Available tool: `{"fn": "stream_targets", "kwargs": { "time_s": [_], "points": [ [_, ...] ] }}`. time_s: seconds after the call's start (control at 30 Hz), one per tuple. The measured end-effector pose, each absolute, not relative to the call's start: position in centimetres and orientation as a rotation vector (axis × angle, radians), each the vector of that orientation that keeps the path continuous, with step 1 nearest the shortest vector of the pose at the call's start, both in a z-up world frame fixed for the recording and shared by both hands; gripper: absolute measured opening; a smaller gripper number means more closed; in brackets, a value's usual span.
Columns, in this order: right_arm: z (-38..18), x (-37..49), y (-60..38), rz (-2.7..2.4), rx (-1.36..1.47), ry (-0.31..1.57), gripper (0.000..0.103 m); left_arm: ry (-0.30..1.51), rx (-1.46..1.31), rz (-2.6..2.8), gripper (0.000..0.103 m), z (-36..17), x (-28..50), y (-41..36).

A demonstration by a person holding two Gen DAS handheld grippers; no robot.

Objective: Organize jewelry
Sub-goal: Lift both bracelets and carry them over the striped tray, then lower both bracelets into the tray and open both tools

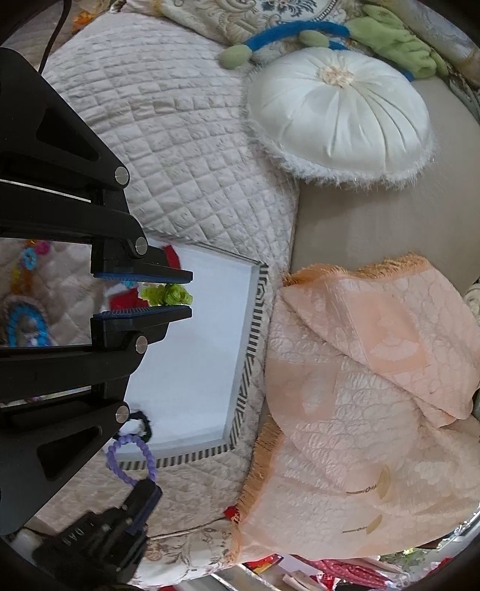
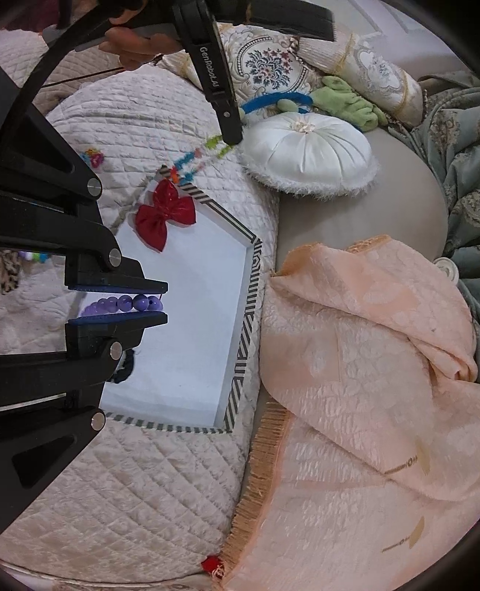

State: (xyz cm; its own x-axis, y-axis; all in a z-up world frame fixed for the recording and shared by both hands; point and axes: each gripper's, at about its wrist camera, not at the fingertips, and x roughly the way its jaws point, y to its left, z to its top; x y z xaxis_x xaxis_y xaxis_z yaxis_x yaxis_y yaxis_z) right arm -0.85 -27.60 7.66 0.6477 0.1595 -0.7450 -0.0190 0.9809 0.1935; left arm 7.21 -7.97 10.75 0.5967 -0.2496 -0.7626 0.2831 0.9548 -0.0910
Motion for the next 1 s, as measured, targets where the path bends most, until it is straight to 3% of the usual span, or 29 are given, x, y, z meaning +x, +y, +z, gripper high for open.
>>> {"fn": "stream_targets", "kwargs": {
  "time_s": [0.4, 0.8, 0.83, 0.9, 0.93, 1.0],
  "points": [
    [2.4, 5.3, -30.4, 0.04, 0.223, 0.949, 0.008, 0.959, 0.015, -0.305, 0.011, 6.3, 14.0, -13.1],
    [-2.9, 8.0, -35.0, -0.093, 0.233, 1.006, 0.008, 1.072, 0.016, -0.149, 0.011, -0.9, 18.4, -8.6],
    [-3.0, 8.0, -34.9, -0.084, 0.24, 1.002, 0.009, 1.077, 0.01, -0.15, 0.011, -1.1, 18.4, -8.4],
    [-3.0, 7.6, -34.6, -0.092, 0.225, 0.999, 0.022, 1.081, 0.004, -0.159, 0.012, -1.3, 18.3, -8.1],
    [-2.8, 7.6, -34.3, -0.091, 0.217, 0.997, 0.034, 1.084, 0.009, -0.163, 0.013, -1.3, 18.2, -8.1],
    [-2.7, 7.1, -34.1, -0.082, 0.217, 0.99, 0.035, 1.081, 0.011, -0.172, 0.029, -1.3, 17.9, -7.9]
  ]
}}
